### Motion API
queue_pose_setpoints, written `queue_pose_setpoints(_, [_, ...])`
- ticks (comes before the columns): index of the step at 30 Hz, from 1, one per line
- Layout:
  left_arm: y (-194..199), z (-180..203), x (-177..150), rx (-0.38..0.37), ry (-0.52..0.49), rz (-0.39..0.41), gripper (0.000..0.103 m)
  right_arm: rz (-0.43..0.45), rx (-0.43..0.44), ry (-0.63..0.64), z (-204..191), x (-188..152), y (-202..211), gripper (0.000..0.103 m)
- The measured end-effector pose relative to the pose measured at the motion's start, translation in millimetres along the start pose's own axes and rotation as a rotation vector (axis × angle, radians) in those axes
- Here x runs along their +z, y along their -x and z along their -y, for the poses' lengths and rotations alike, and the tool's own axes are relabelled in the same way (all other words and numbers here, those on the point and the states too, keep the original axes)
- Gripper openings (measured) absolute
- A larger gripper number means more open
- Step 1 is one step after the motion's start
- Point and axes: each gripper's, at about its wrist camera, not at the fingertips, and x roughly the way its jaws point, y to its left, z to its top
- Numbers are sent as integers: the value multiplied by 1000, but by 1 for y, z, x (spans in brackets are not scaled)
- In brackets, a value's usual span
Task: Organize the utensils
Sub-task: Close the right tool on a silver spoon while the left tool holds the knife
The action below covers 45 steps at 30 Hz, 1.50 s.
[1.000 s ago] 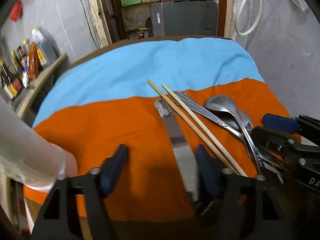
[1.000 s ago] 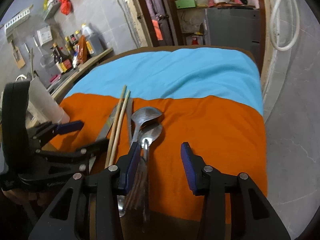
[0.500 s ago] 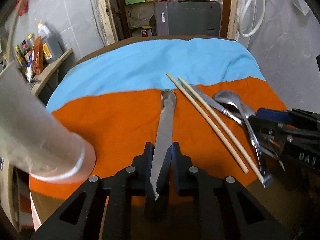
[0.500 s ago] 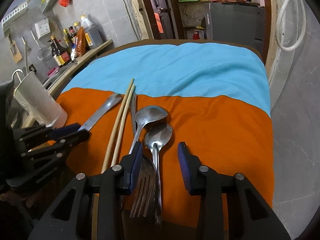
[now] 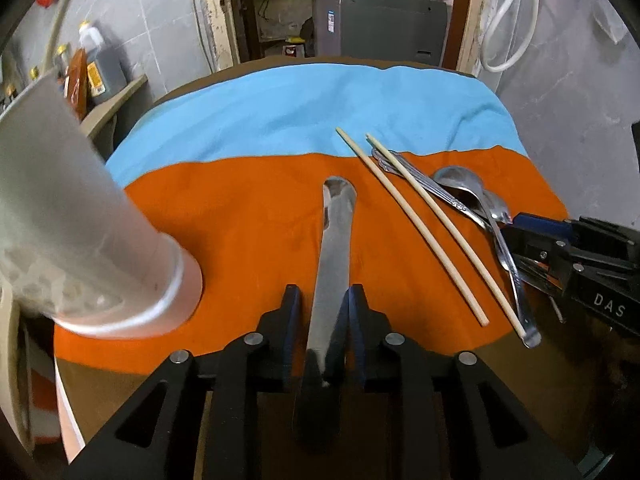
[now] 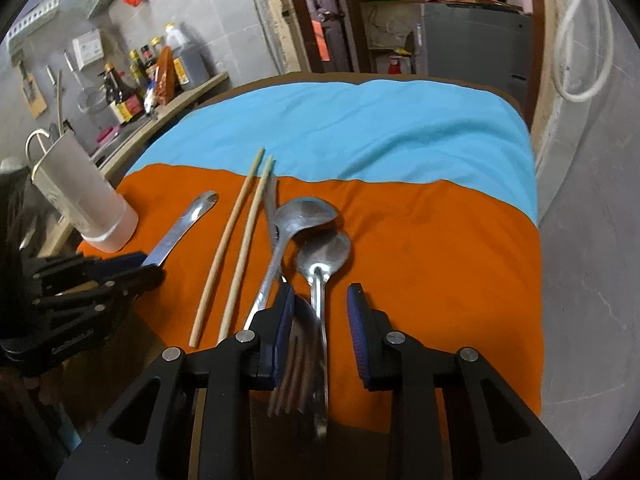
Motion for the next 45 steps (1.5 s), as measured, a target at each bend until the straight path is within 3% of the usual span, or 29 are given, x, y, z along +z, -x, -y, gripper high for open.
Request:
queue_pose_setpoints(8, [-10,-4,18,-18,-21,-11,25,4,-26,-52,5,9,-4,24])
queue_pose_setpoints(17, [-17,-6,26,-40,-44,-15,25,-41,-84,20,-1,10,-11,24])
queue_pose_setpoints(23, [-19,-3,29,-37,-97,-32,26,-68,-197,98,-17,17,-22,24])
queue_pose_setpoints(34, [-17,-17,18,-113,-94,-65,32,-80,-166,54,-11,14,-16,24])
queue_pose_setpoints(37, [-18,-13,19,-106,-97,-70,31,-62,-171,50,-10,11,-17,25])
queue_pose_setpoints(40, [-16,-8,19,-101,-110,-62,20,-63,-190,56,-13,13,-19,25])
queue_pose_setpoints(41, [-15,-7,18,-96,-113,-56,15,-67,-197,61,-14,13,-19,24])
queue_pose_setpoints(45, [-13,-9,13,-102,-81,-17,13,-42,-212,51,-16,12,-19,5])
